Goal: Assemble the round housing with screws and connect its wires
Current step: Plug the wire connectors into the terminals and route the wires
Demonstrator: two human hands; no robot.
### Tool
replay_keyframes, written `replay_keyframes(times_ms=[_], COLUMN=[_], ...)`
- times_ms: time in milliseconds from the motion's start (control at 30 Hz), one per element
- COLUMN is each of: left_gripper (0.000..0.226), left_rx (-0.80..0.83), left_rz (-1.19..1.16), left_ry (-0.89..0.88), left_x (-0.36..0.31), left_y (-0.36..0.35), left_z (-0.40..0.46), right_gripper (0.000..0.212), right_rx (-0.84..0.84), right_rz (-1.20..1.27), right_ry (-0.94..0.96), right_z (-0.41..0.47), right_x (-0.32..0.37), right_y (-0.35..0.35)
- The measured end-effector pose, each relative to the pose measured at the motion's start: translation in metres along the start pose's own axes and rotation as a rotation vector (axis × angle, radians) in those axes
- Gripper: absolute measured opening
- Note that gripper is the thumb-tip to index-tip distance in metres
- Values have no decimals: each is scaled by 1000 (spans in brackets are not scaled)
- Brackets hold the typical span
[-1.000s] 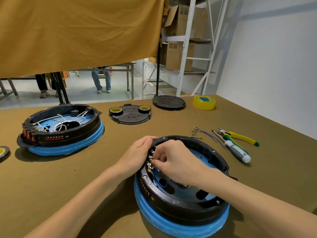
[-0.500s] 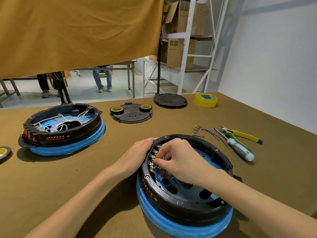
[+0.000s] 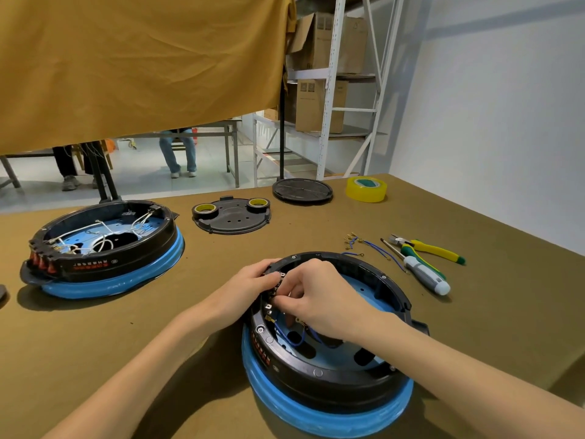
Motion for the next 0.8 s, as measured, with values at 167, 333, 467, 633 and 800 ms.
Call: replay_keyframes(times_ms=[167, 333, 467, 633, 800], left_gripper=[32, 32, 35, 41, 37], left_rx=[-70, -86, -98, -98, -96], left_rz=[-55, -34, -74, -90, -99], left_ry=[-18, -35, -66, -83, -72], left_x=[1, 1, -1, -2, 0], left_y=[2, 0, 1, 1, 2], left_z=[-1, -1, -3, -3, -2], right_gripper=[13, 15, 10, 11, 8], right_rx=[-3, 19, 12, -30, 14], right_rz=[6, 35, 28, 2, 46], right_ry=[-20, -27, -24, -42, -22], right_z=[0, 2, 2, 2, 2], right_x=[0, 0, -2, -5, -6], right_y=[2, -1, -2, 2, -2])
Point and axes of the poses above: each hand's wrist, its own z-axis towards the middle knuckle, its own y-axis out of the back of the hand, x = y × z, the point moved 7 cm from there along z, towards the middle knuckle, and after that the axes turned 5 degrees about -z, right-handed, at the moved point
